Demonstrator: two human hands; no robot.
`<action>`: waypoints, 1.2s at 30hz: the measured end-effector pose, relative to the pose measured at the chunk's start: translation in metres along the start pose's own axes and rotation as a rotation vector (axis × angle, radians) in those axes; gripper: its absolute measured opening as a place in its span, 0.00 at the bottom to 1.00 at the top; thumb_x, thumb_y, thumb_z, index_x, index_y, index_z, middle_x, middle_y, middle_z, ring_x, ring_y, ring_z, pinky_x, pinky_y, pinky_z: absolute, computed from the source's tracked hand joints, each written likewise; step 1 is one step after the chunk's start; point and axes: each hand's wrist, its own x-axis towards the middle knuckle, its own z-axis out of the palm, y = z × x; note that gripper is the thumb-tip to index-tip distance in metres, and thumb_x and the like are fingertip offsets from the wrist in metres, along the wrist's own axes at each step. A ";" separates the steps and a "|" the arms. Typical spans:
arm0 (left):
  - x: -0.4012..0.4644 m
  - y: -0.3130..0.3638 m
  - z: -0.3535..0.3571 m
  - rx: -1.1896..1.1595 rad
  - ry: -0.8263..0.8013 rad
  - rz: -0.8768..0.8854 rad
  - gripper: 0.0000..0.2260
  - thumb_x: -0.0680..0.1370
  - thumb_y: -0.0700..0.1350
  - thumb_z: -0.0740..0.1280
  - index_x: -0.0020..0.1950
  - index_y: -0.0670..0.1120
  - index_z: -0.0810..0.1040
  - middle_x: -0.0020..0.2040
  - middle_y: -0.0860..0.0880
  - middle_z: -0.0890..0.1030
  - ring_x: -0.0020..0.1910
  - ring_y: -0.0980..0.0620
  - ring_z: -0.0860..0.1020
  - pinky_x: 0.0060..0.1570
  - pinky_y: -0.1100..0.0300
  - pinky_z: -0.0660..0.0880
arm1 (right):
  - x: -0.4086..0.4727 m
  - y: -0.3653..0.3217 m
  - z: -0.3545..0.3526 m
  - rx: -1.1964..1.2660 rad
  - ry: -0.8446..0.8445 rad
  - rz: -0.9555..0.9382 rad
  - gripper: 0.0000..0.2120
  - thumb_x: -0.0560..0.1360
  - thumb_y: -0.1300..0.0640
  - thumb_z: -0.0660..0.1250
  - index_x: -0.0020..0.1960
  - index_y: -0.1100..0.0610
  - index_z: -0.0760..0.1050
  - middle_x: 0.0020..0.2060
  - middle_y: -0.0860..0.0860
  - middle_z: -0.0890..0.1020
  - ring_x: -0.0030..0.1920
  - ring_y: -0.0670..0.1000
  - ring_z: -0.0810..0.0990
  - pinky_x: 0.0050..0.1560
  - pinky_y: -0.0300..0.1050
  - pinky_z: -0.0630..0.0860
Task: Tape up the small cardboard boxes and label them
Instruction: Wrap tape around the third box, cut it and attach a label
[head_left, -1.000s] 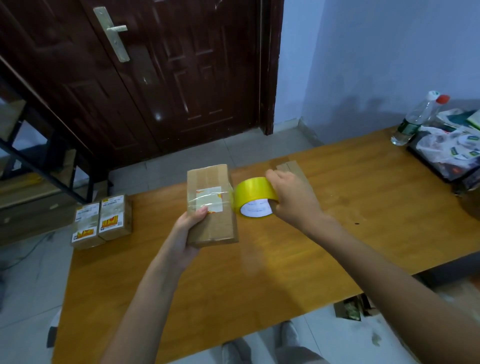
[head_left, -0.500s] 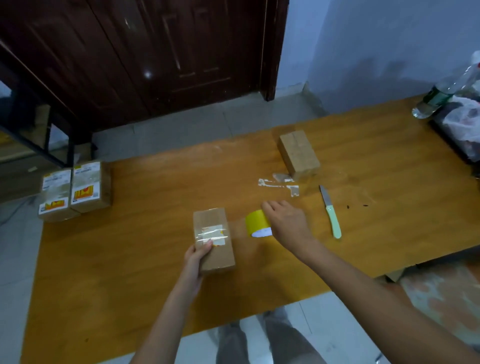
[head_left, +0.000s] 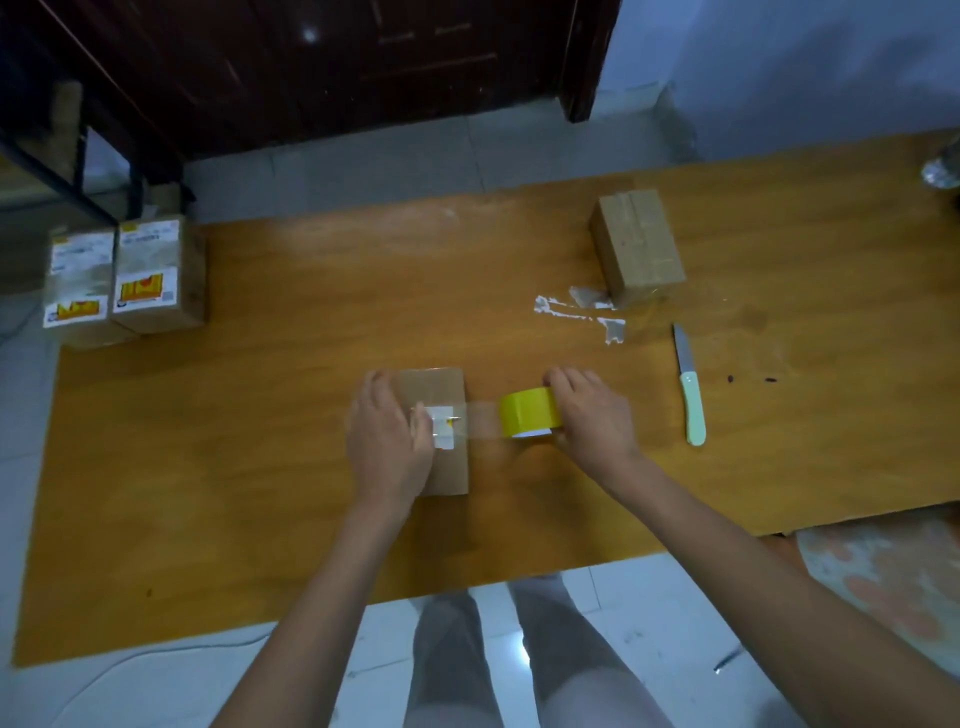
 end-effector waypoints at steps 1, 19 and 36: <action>0.011 0.010 0.004 0.021 -0.006 0.097 0.24 0.78 0.49 0.58 0.69 0.36 0.70 0.68 0.38 0.73 0.67 0.39 0.70 0.67 0.47 0.65 | 0.000 0.001 0.001 0.002 0.005 -0.004 0.21 0.68 0.57 0.69 0.60 0.54 0.69 0.55 0.48 0.76 0.56 0.52 0.73 0.37 0.50 0.76; 0.045 0.002 0.027 0.315 -0.095 0.167 0.17 0.82 0.49 0.50 0.47 0.42 0.75 0.46 0.44 0.77 0.48 0.43 0.74 0.54 0.48 0.66 | 0.002 0.050 -0.002 -0.080 0.226 -0.070 0.25 0.55 0.66 0.75 0.52 0.59 0.78 0.44 0.53 0.82 0.47 0.60 0.77 0.34 0.47 0.71; 0.057 -0.040 -0.006 0.142 -0.088 0.172 0.17 0.81 0.48 0.55 0.63 0.40 0.75 0.60 0.43 0.76 0.62 0.43 0.72 0.66 0.45 0.62 | -0.011 0.084 -0.007 -0.007 0.221 -0.056 0.33 0.60 0.54 0.78 0.63 0.58 0.73 0.56 0.55 0.78 0.57 0.58 0.74 0.51 0.51 0.73</action>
